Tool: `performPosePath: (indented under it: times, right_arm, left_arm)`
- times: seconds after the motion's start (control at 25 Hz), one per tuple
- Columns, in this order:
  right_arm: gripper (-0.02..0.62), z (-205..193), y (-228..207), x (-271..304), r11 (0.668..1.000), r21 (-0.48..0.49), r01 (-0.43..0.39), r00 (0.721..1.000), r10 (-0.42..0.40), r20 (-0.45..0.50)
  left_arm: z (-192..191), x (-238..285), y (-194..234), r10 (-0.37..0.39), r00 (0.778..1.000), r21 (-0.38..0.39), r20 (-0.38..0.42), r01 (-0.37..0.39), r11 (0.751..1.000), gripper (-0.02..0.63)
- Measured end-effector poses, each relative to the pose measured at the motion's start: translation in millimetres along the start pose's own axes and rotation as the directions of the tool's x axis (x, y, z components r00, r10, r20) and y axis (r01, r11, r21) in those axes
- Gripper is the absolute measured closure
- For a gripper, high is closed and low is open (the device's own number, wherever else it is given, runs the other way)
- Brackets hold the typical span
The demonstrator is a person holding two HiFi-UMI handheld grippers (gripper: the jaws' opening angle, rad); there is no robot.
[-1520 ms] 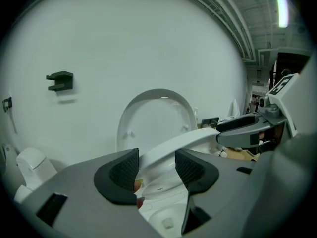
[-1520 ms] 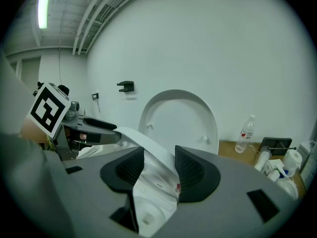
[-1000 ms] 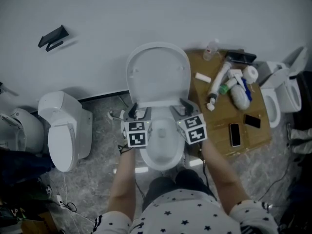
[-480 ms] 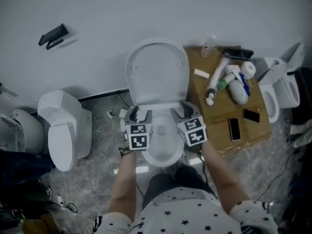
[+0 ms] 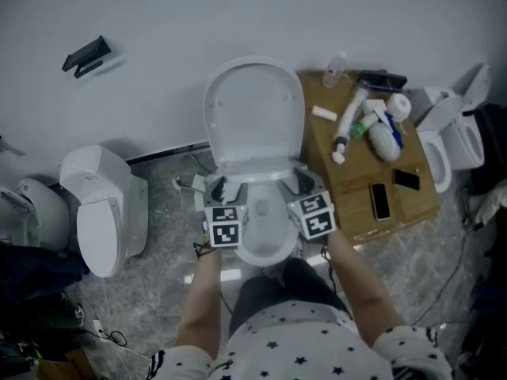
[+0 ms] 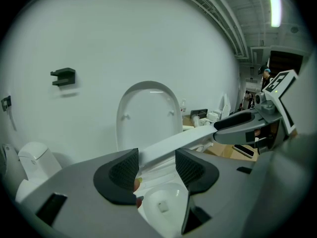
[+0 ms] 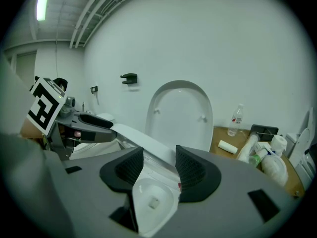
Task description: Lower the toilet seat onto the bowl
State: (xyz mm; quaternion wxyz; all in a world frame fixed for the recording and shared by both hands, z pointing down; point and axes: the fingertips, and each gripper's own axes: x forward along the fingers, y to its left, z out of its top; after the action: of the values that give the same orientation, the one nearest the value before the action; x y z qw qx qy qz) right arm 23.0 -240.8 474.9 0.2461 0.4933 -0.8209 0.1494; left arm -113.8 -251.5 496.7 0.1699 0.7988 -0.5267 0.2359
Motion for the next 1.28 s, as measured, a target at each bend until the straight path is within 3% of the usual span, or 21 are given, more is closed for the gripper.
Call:
performPosePath:
  times: [1.28]
  right_arm:
    - [0.403,-71.3,39.5,-32.4,0.999,-0.031,-0.021,0.999,0.02,-0.028]
  left_arm:
    - [-76.5,-38.4,-25.8,0.01,1.0,-0.019,-0.024,-0.01,1.0,0.388]
